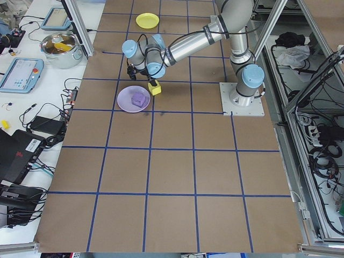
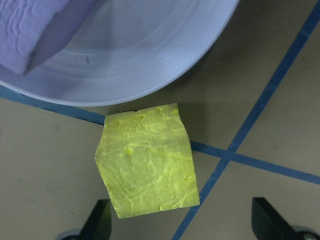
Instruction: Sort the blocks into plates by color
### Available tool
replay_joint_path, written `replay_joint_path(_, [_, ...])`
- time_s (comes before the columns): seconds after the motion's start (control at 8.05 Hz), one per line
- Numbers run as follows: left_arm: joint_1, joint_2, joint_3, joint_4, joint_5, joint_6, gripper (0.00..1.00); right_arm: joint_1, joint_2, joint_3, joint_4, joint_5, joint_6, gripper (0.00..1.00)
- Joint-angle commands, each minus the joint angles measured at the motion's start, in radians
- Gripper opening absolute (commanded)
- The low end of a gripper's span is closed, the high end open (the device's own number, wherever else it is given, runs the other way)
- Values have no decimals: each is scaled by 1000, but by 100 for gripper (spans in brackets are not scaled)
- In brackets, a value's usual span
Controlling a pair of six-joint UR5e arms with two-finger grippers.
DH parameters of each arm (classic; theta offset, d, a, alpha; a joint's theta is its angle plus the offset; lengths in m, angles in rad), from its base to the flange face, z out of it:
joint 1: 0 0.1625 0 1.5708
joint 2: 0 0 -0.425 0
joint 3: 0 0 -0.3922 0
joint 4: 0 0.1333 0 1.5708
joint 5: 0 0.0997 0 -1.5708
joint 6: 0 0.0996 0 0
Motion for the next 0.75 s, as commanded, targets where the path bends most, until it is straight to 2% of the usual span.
replay_joint_path(0.0, [2, -6, -3, -1, 30, 75, 100, 0, -9, 1, 0, 9, -4, 100])
replay_joint_path(0.62, [0, -23, -9, 2, 28, 66, 100, 0, -8, 4, 1, 6, -64, 100])
